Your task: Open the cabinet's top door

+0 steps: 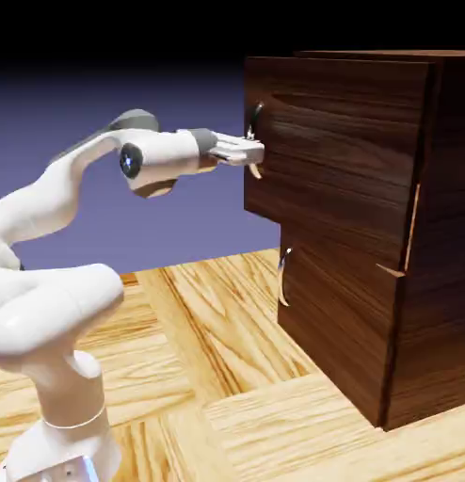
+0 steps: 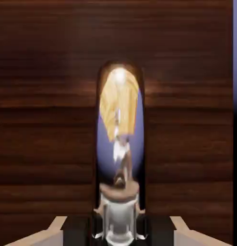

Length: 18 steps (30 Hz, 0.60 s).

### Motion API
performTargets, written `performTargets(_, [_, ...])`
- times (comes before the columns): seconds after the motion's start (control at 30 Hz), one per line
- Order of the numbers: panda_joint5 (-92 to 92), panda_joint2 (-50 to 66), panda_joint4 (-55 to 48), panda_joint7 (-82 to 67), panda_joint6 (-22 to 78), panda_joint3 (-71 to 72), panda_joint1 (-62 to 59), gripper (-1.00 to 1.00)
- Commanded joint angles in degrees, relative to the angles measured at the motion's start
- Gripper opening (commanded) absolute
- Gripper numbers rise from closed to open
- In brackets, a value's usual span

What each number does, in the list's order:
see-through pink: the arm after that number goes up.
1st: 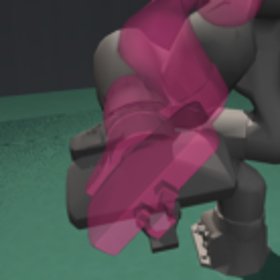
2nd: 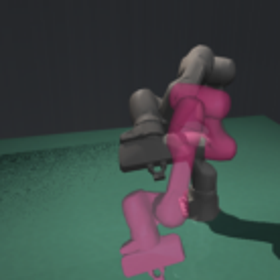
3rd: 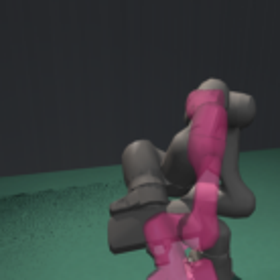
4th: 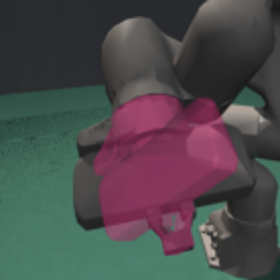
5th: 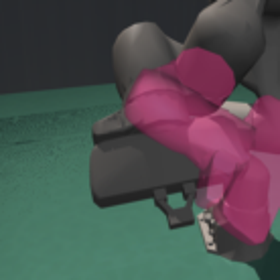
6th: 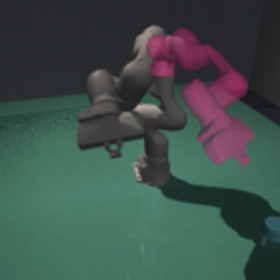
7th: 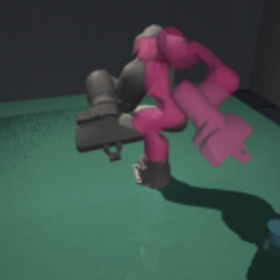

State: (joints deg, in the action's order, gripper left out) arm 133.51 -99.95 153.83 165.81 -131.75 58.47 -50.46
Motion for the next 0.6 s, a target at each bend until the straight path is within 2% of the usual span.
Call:
performTargets(0.0, [0.0, -0.3, 2.1, -1.2, 2.2, -1.3, 1.4, -1.00])
performTargets(0.23, [-6.9, -0.9, 14.5, -9.6, 17.0, -14.9, 8.8, -1.00])
performTargets(0.57, [-22.5, 1.7, 20.8, -17.5, 32.3, -35.6, 8.6, -1.00])
